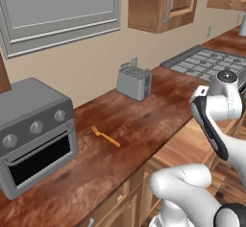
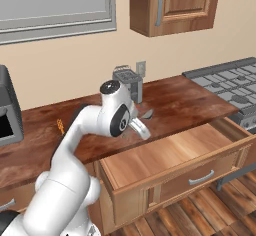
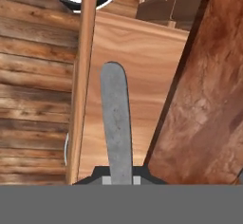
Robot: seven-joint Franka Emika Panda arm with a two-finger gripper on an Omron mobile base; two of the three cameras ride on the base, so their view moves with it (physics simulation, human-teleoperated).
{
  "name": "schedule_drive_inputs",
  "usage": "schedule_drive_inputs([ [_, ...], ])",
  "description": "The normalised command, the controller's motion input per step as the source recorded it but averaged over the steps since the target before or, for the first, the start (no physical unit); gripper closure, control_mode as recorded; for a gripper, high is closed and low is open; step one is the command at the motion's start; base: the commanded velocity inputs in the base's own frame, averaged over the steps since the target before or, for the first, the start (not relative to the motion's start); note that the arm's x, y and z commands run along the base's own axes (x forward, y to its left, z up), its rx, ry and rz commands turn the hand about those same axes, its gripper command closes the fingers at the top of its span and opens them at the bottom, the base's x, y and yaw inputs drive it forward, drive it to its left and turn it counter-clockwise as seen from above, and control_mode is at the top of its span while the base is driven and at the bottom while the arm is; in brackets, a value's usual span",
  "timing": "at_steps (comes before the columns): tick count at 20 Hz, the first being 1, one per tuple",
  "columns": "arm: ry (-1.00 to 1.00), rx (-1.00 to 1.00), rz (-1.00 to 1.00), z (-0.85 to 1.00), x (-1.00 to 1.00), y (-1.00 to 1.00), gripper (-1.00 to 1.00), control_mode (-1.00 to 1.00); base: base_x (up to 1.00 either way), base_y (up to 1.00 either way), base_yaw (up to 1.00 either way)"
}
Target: Organize the utensils by type. Pick up the wooden spoons from the counter and place them in the open cabinet. Then pick up the metallic utensils from the counter and place them in the open drawer.
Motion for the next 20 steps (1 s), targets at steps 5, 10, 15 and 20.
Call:
schedule_drive_inputs([
  [5, 0.01, 0.05, -0.03, -0.44, 0.01, -0.22, 1.0, -1.0, 0.0, 0.0, 0.0],
  [10, 0.0, 0.01, -0.03, -0.52, 0.0, -0.13, 1.0, -1.0, 0.0, 0.0, 0.0],
  [15, 0.02, 0.0, -0.02, -0.45, 0.03, -0.1, 1.0, -1.0, 0.0, 0.0, 0.0],
  [20, 0.0, 0.0, 0.0, -0.29, 0.1, -0.13, 1.0, -1.0, 0.0, 0.0, 0.0],
])
